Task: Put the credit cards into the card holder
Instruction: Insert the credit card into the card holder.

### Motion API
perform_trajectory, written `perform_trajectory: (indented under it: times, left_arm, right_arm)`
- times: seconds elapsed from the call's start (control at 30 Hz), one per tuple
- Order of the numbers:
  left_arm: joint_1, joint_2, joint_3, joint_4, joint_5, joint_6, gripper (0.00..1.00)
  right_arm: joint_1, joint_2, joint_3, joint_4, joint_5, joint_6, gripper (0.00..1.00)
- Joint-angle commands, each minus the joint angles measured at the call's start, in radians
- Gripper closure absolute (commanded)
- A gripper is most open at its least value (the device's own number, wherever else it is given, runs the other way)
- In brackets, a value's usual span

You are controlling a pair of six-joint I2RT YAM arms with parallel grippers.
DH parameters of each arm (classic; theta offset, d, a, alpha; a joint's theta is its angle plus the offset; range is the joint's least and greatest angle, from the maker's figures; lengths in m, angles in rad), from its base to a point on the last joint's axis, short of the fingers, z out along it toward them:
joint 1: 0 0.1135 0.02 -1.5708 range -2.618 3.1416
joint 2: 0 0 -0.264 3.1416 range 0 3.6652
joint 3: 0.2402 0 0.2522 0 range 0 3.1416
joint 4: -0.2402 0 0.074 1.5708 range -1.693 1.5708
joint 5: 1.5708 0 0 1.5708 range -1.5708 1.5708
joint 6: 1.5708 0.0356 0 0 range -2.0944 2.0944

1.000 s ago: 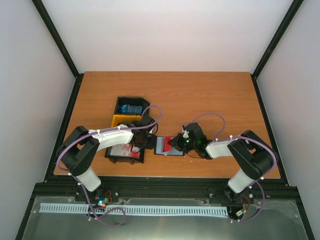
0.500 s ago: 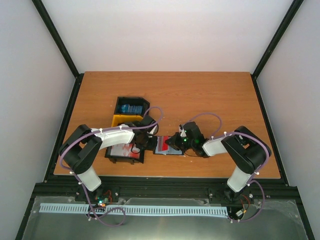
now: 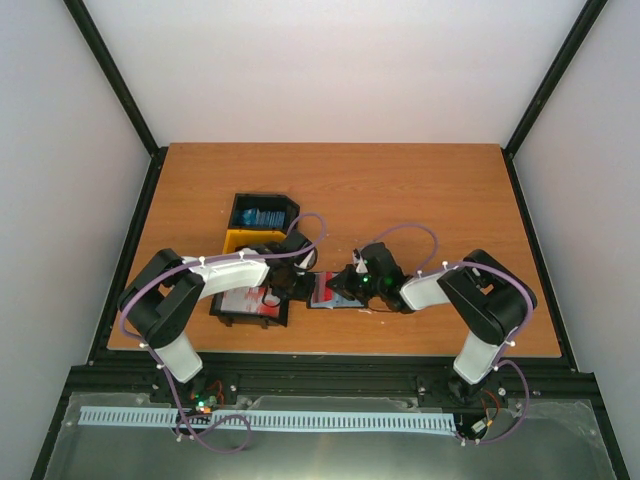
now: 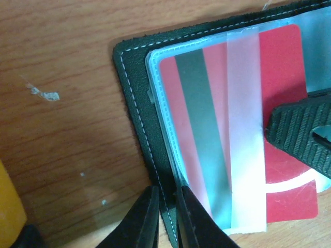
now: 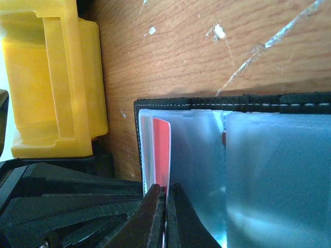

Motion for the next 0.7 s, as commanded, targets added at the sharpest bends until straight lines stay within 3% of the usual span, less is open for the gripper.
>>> perform_trajectory:
  times: [0.0,0.5,0.67]
  left_arm:
    - [-0.011,0.004,0.006,0.002,-0.006,0.004,0.88]
    - [-0.012,-0.007,0.0,0.019,0.014,0.008,0.88]
    - [-0.011,-0.017,0.004,0.005,-0.02,-0.003,0.88]
  right_arm:
    - [0.017,-0.02,0.015,-0.116,0.054,-0.042,0.97]
    - [0.044,-0.003,0.035,-0.1,0.044,-0.037,0.97]
    - [0.044,-0.026,0.035,-0.129,0.066,-0.034,0.89]
